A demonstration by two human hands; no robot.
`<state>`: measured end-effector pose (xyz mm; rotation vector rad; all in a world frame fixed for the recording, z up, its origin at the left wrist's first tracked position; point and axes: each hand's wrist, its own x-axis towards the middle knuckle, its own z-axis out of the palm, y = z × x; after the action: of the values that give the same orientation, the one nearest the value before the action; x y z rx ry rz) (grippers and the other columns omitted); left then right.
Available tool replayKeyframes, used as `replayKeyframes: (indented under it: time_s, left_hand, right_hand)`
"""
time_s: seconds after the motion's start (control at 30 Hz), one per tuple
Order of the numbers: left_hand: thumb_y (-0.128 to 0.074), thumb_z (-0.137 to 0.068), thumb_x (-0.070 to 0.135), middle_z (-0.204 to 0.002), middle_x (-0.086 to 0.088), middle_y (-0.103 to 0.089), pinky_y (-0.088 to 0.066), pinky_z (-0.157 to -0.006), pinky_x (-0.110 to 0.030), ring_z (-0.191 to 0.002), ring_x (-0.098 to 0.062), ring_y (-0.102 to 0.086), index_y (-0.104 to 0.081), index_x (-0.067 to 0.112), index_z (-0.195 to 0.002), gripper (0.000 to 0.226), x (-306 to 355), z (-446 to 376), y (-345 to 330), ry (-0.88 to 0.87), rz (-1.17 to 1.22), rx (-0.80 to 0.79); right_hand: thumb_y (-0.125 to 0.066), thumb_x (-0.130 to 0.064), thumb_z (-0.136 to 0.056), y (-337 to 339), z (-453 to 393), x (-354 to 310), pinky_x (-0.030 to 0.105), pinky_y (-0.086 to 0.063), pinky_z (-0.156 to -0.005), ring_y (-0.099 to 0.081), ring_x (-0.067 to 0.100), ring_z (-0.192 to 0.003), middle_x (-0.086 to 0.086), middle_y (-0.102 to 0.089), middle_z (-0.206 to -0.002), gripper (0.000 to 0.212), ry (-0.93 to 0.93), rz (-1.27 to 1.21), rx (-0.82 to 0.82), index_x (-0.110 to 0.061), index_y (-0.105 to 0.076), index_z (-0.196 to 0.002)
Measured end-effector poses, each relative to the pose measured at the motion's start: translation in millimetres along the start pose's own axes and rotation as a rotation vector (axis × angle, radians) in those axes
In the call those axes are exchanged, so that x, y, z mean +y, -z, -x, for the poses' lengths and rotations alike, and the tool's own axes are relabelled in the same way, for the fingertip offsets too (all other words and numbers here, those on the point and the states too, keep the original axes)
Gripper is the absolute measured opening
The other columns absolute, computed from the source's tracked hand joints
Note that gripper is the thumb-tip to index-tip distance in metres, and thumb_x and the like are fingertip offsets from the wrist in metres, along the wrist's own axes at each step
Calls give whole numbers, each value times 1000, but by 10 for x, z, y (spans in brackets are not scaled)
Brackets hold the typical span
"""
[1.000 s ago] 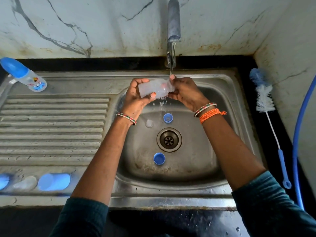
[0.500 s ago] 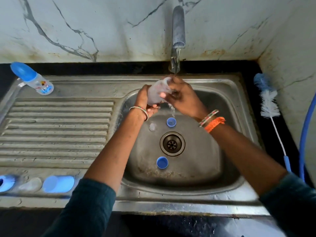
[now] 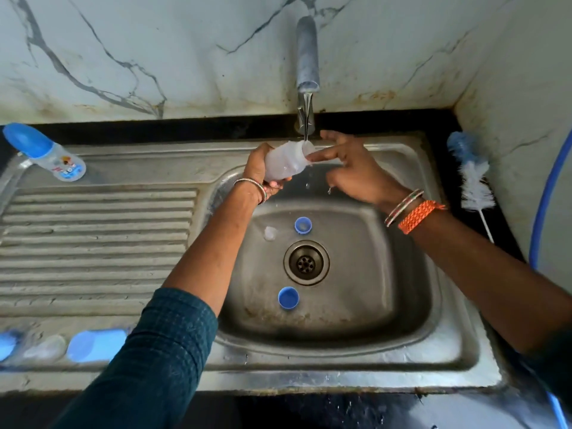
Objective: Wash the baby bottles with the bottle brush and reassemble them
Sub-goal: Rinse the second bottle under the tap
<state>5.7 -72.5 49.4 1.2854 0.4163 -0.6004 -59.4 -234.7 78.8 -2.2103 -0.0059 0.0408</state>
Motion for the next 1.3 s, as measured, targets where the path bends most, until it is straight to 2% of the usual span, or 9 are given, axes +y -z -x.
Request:
replayKeyframes:
  time_s: [0.13,0.33,0.53,0.67,0.77,0.93,1.07,1.2,1.3]
  left_hand:
    - [-32,-94,32,-41,-8,-51,-19,-27,-8,-23,-11,-38,-52,3,-79,39,32,27,19,-42,17,-10]
    - [-31,-94,37,-42,-13,-53,-18,-27,-9,-23,-12,-33,-55,1,-74,48,167,-5,87,16,-183,-53]
    - [-31,-93,37,-47,-7,-53,-21,-31,-11,-29,-12,-38,-54,6,-76,42,-85,-75,18,-102,95,8]
    - [-40,-83,41,-48,-1,-49,-22,-35,-8,-30,-11,-38,-50,13,-73,31,-394,-76,-140,-238,133,109]
    - [-37,-93,19,-59,-8,-43,-23,-34,-10,-35,-16,-37,-44,15,-67,27,-485,-63,-191,-420,108,215]
    - [-33,-93,24,-57,-9,-47,-24,-37,-10,-34,-16,-42,-47,10,-68,32,-266,-42,-248,-162,186,202]
    - [-22,-91,34,-44,-9,-48,-12,-28,-10,-26,-9,-27,-48,6,-72,44,-96,9,-96,186,-50,-59]
    - [-21,-91,34,-48,-10,-50,-14,-25,-11,-28,-7,-28,-51,3,-74,46,-177,-3,-30,208,21,-129]
    - [-27,-92,38,-42,-5,-49,-20,-27,-11,-28,-9,-33,-49,7,-71,44,-268,8,-81,154,210,-24]
  right_hand:
    - [-50,19,-64,27,28,0,31,-31,-105,-20,21,-145,7,-28,-155,78,-70,-203,-90,-36,-58,-117]
    - [-60,-5,-69,389,-77,36,61,-20,-105,-10,42,-144,12,-10,-160,82,602,1130,127,-42,-40,-139]
    - [-63,-33,-86,-342,92,-90,46,-30,-108,-34,33,-135,16,-50,-138,30,122,281,211,-14,-70,-109]
    - [-53,-38,-96,-270,-53,-411,25,-39,-62,-54,14,-71,4,-61,-81,34,-342,-454,181,-10,-62,-78]
    - [-44,-34,-100,-212,-207,-347,24,-36,-57,-50,13,-68,0,-56,-79,30,-570,-537,145,-13,-58,-83]
    - [-43,-13,-97,-444,-148,-104,33,-34,-103,-47,34,-120,22,-56,-125,29,58,152,370,6,-65,-102]
    - [-49,4,-86,-242,-45,97,19,-39,-97,-52,26,-110,23,-51,-123,26,462,210,157,6,-56,-111]
    - [-62,-1,-86,-198,-41,28,9,-43,-87,-59,20,-101,12,-59,-111,14,339,60,139,3,-67,-98]
    - [-65,-13,-86,-324,-84,-120,32,-50,-92,-60,18,-101,9,-63,-115,18,189,65,184,0,-70,-98]
